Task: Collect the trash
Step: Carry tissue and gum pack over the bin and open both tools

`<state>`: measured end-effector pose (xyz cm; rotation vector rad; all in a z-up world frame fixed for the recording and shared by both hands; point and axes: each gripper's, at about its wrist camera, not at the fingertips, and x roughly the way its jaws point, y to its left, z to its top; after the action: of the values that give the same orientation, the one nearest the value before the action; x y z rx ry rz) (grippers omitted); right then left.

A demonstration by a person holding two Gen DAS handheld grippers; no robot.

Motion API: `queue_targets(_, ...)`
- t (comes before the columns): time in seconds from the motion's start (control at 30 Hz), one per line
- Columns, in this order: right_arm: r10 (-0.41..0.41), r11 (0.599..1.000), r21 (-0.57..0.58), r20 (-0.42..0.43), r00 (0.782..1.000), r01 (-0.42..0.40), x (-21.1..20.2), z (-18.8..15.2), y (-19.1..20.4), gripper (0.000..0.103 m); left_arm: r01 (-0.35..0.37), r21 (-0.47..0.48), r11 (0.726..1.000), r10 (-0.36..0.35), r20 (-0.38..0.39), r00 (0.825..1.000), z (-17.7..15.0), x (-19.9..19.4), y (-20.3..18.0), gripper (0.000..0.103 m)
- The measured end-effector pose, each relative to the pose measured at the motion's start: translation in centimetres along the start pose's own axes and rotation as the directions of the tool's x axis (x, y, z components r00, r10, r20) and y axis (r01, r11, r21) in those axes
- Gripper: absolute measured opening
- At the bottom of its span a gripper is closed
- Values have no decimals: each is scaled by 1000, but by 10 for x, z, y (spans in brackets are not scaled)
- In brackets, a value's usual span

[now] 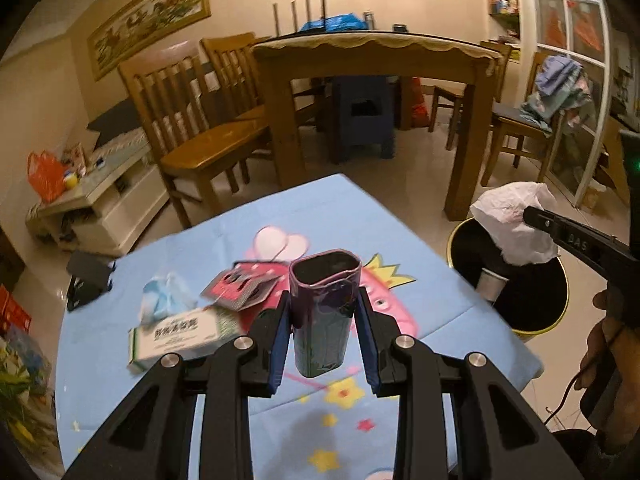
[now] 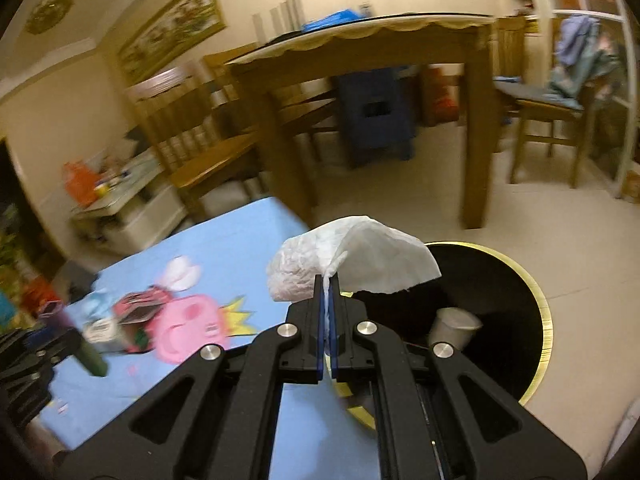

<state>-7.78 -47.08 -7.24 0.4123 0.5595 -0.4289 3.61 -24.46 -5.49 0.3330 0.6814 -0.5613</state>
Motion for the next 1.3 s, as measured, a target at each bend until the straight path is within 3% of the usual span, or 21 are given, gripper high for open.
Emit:
queue_targets(0.17, -41, 988, 146, -93, 995, 55, 25, -9, -48, 8, 28, 36, 999, -28, 2, 1000, 8, 9, -24, 30)
queue_targets(0.27, -49, 975, 208, -123, 991, 74, 33, -14, -63, 41, 36, 56, 998, -36, -3, 999, 12, 16, -38, 30)
queue_targets(0.53, -30, 947, 319, 2, 1000, 28, 7, -12, -87, 51, 70, 108, 992, -69, -14, 998, 20, 31, -76, 30)
queue_targets(0.8, -132, 847, 532, 225, 965, -8, -54, -22, -144, 83, 119, 185, 975, -118, -19, 993, 31, 47, -126, 30)
queue_targets(0.93, -163, 810, 585, 274, 948, -30, -70, -24, -168, 86, 147, 231, 962, -147, -17, 989, 40, 61, -160, 30)
queue_targets(1.1, -180, 777, 628, 277, 944, -36, -78, -29, -191, 88, 177, 257, 950, -174, -33, 984, 47, 76, -185, 30)
queue_targets(1.3, -186, 772, 634, 291, 938, -44, -81, -32, -196, 90, 185, 273, 944, -185, -27, 982, 54, 86, -199, 39)
